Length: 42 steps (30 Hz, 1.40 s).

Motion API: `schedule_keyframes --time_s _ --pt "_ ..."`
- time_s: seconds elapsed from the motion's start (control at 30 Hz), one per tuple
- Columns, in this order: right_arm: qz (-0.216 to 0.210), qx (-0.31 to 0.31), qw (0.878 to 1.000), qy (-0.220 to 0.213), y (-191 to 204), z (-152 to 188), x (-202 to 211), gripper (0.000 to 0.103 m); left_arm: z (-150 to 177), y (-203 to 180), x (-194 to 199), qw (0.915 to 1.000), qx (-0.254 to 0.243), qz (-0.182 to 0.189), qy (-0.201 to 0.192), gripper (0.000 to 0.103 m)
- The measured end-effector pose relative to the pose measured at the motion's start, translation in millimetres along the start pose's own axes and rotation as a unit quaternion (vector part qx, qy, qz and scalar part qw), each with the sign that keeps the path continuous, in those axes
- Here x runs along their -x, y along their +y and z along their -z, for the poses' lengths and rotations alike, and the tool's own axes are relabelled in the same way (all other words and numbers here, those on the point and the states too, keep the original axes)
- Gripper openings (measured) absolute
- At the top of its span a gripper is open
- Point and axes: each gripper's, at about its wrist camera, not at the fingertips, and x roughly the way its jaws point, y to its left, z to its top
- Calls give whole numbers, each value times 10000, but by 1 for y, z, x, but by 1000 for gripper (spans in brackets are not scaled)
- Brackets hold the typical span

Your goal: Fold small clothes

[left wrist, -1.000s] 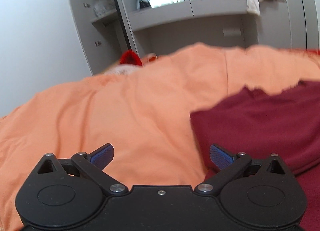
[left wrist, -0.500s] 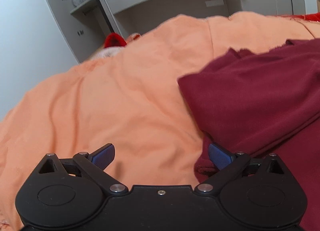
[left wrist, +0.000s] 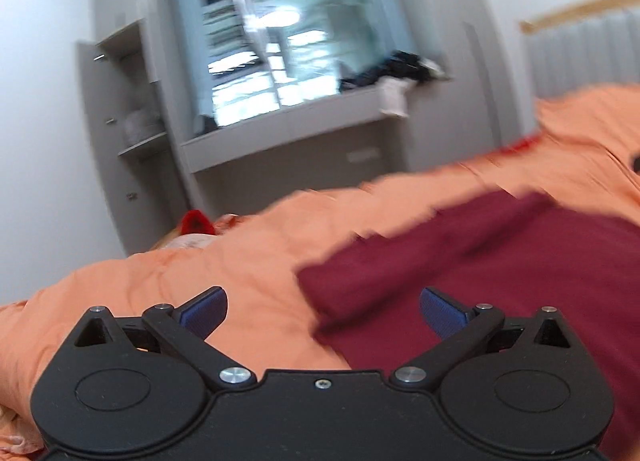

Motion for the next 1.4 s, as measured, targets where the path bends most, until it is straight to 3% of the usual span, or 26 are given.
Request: schedule_keyframes --time_s 0.23,0.47,0.57,0.7,0.8,0.87,1.03,1.13,1.23,1.33,1.4 --pt "18 340 9991 252 53 83 54 101 50 -70 64 9907 -1254 381 377 102" --pt "-56 393 9990 198 74 99 86 102 109 -131 73 9546 -2925 225 514 102" --pt "-19 299 9995 104 71 99 94 102 123 -143 69 9414 -3312 240 587 102" --pt "66 70 10000 -11 65 96 98 102 137 -149 63 9328 -3557 186 542 102" --pt "46 -41 10000 -2 62 94 97 102 146 -155 56 9289 -3677 -64 430 102" --pt "62 -40 10000 29 62 94 96 102 155 -160 53 9206 -3884 -234 330 103" --pt "221 -24 9998 25 62 94 99 102 190 -180 54 8760 -4753 -772 -273 103" --pt "277 -32 9996 13 60 95 101 102 200 -185 58 8546 -5033 -1108 -632 103" --pt "293 -34 9996 27 59 94 102 102 202 -189 72 8510 -5044 -1226 -801 103" --pt "317 4 9995 51 59 93 102 102 203 -191 90 8437 -5033 -1419 -1214 103" --pt "325 10 9994 75 59 93 102 102 198 -192 100 8482 -4865 -1539 -1423 103"
